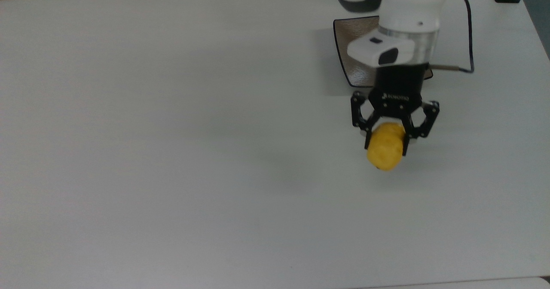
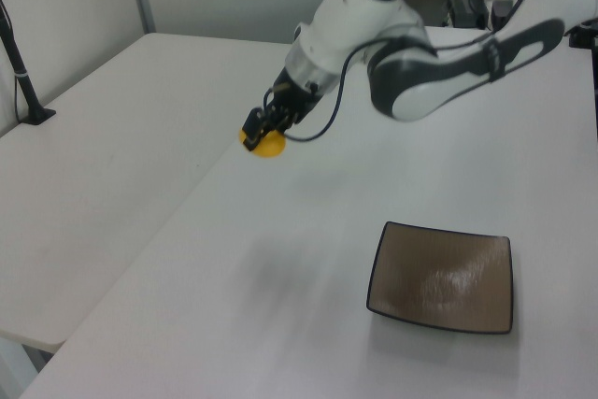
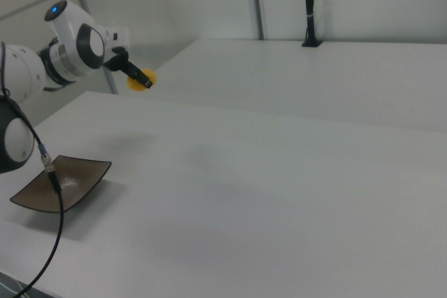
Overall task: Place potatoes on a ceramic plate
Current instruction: 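Lift the potato and carry it over the brown square plate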
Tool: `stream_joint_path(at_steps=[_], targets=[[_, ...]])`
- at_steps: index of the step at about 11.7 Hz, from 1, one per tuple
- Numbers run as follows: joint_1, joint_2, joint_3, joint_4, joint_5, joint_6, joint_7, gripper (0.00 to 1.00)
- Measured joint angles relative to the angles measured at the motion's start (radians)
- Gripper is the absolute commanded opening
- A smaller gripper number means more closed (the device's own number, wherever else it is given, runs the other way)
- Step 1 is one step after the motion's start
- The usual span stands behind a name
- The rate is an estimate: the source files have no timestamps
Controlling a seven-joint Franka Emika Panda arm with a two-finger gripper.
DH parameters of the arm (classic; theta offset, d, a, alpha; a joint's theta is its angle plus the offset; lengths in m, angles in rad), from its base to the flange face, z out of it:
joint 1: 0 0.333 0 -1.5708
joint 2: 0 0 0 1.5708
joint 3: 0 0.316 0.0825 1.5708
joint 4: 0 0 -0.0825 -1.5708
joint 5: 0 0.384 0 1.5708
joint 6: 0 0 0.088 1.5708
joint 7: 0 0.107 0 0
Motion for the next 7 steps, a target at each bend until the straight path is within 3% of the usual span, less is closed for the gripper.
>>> stream_joint_path(at_steps=[4, 7], targets=[[-0.039, -0.265, -0.001, -0.135, 0.272, -0.332, -0.336, 0.09], [-0.076, -0.411, -0.001, -0.226, 0.395, -0.578, -0.605, 0.09]])
